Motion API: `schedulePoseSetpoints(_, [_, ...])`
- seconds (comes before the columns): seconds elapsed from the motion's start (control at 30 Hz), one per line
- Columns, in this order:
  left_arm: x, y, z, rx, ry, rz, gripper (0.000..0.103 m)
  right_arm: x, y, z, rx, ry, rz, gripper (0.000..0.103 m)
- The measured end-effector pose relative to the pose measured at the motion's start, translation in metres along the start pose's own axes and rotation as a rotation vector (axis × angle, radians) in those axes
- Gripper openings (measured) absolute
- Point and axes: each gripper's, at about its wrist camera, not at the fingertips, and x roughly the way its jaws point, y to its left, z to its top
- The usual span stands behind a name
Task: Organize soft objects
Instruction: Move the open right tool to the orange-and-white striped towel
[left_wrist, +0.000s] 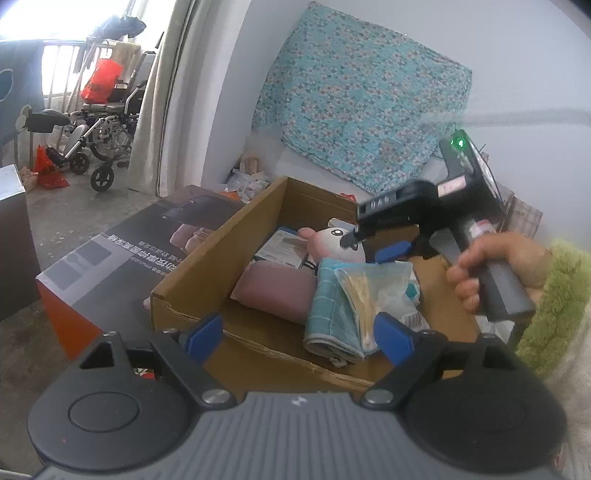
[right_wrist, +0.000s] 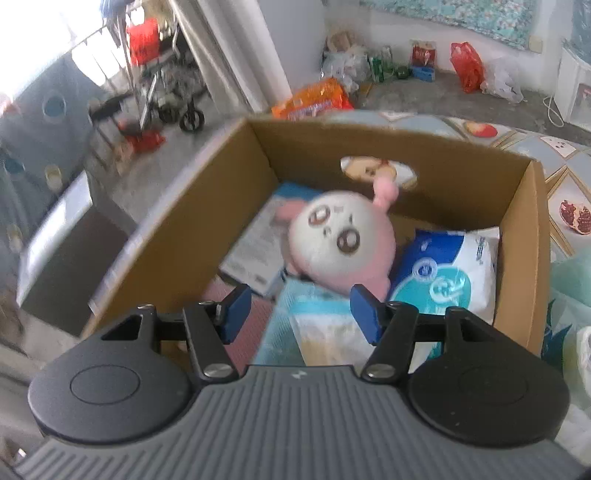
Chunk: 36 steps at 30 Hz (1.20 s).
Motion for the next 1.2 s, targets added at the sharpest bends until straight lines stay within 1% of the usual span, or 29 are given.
schedulePoseSetpoints(0.07, [0.001, -0.001, 0.0, 0.001, -0.003, -0.003, 0.092, 0.002, -0.005, -0.002, 0.013, 0.004, -0.031, 0.059])
schedulePoseSetpoints(0.1, [0.001, -0.002, 0.0, 0.003, -0.004, -0.004, 0.092, 0.003, -0.01, -0.002, 0.04, 0.008, -0.043, 0.059])
schedulePoseSetpoints(0.2, [0.001, -0.003, -0.001, 0.01, -0.004, -0.007, 0.092, 0.004, -0.022, -0.002, 0.096, 0.017, -0.04, 0.059])
schedulePoseSetpoints(0.43, [-0.005, -0.003, 0.001, 0.007, -0.015, -0.022, 0.093, -0.001, -0.011, -0.013, 0.018, 0.059, -0.083, 0.06])
schedulePoseSetpoints(0.5, [-0.009, -0.007, 0.001, 0.021, -0.026, -0.029, 0.093, -0.013, -0.015, -0.015, 0.038, 0.036, -0.038, 0.06])
schedulePoseSetpoints(0.53, [-0.012, -0.009, 0.0, 0.031, -0.033, -0.035, 0.093, -0.023, -0.018, -0.016, 0.058, 0.012, 0.012, 0.06])
schedulePoseSetpoints(0.6, [-0.018, -0.017, 0.0, 0.067, -0.049, -0.053, 0.094, -0.054, -0.026, -0.02, 0.096, -0.045, 0.123, 0.061])
schedulePoseSetpoints(0.67, [-0.027, -0.027, -0.002, 0.115, -0.074, -0.081, 0.095, -0.094, -0.034, -0.03, 0.108, -0.115, 0.185, 0.065])
schedulePoseSetpoints(0.73, [-0.035, -0.04, -0.004, 0.163, -0.094, -0.133, 0.096, -0.14, -0.048, -0.045, 0.105, -0.194, 0.229, 0.07])
schedulePoseSetpoints(0.77, [-0.039, -0.048, -0.005, 0.193, -0.102, -0.172, 0.096, -0.166, -0.058, -0.056, 0.108, -0.239, 0.242, 0.075])
schedulePoseSetpoints(0.83, [-0.045, -0.068, -0.01, 0.261, -0.107, -0.256, 0.098, -0.212, -0.08, -0.08, 0.108, -0.318, 0.246, 0.08])
schedulePoseSetpoints(0.93, [-0.05, -0.108, -0.024, 0.398, -0.099, -0.387, 0.099, -0.276, -0.115, -0.128, 0.124, -0.442, 0.186, 0.084])
schedulePoseSetpoints(1.0, [-0.049, -0.134, -0.036, 0.478, -0.078, -0.468, 0.1, -0.309, -0.141, -0.168, 0.172, -0.511, 0.142, 0.086])
schedulePoseSetpoints(1.1, [-0.041, -0.171, -0.055, 0.577, -0.023, -0.571, 0.1, -0.335, -0.175, -0.225, 0.3, -0.582, 0.113, 0.086])
schedulePoseSetpoints(1.2, [-0.028, -0.205, -0.076, 0.65, 0.034, -0.657, 0.1, -0.339, -0.197, -0.272, 0.401, -0.621, 0.078, 0.086])
